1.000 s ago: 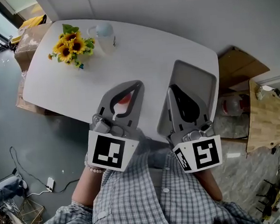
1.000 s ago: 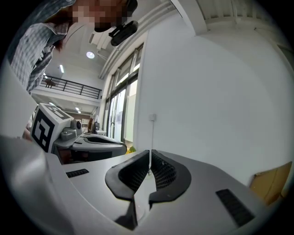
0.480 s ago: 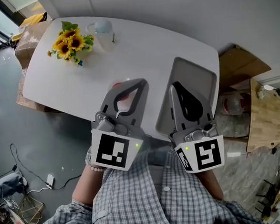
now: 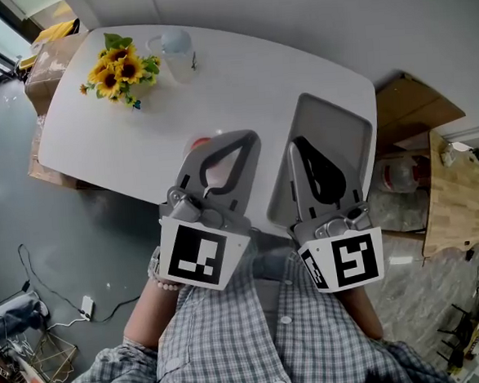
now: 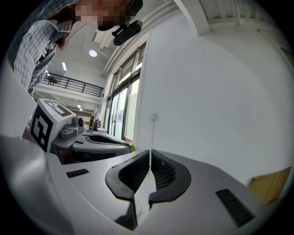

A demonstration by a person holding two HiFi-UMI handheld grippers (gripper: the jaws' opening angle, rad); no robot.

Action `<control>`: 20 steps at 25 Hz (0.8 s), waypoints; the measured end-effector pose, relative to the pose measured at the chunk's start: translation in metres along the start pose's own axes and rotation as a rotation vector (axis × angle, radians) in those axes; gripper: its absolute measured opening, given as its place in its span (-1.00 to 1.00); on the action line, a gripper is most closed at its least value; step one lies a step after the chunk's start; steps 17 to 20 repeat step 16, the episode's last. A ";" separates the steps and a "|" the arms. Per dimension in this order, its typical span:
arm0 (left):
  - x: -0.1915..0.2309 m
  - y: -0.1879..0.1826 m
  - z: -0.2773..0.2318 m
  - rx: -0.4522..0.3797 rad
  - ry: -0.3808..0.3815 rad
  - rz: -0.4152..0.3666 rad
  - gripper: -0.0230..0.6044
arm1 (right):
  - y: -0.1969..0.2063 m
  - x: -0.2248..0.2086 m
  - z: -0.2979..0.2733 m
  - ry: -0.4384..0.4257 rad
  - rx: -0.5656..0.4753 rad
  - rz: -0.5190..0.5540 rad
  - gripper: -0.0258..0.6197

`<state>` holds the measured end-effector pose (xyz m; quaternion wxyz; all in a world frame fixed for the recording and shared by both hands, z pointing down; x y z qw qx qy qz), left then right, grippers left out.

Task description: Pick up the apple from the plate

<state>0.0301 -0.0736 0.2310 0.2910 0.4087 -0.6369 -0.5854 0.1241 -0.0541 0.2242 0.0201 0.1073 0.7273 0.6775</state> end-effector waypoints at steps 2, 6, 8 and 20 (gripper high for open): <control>0.001 0.000 0.000 0.001 0.001 -0.003 -0.90 | 0.001 -0.001 -0.001 0.003 0.003 0.005 -0.83; 0.002 0.003 0.002 0.004 0.002 0.001 -0.90 | 0.003 -0.004 -0.002 0.015 0.013 0.005 -0.83; 0.003 0.004 0.003 0.004 -0.002 0.006 -0.90 | 0.003 -0.004 -0.002 0.020 0.013 0.004 -0.83; 0.006 0.003 0.006 0.007 -0.011 0.009 -0.90 | 0.002 0.000 -0.003 0.007 0.012 -0.028 -0.83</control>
Point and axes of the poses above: the fingertips, and each gripper's own axes: z backward along the fingers, x to its left, y out of its underside, the point moved 4 cm from there along z, backward along the fingers, and after that the axes turned 14 degrees about y, right-handed, at the moved point
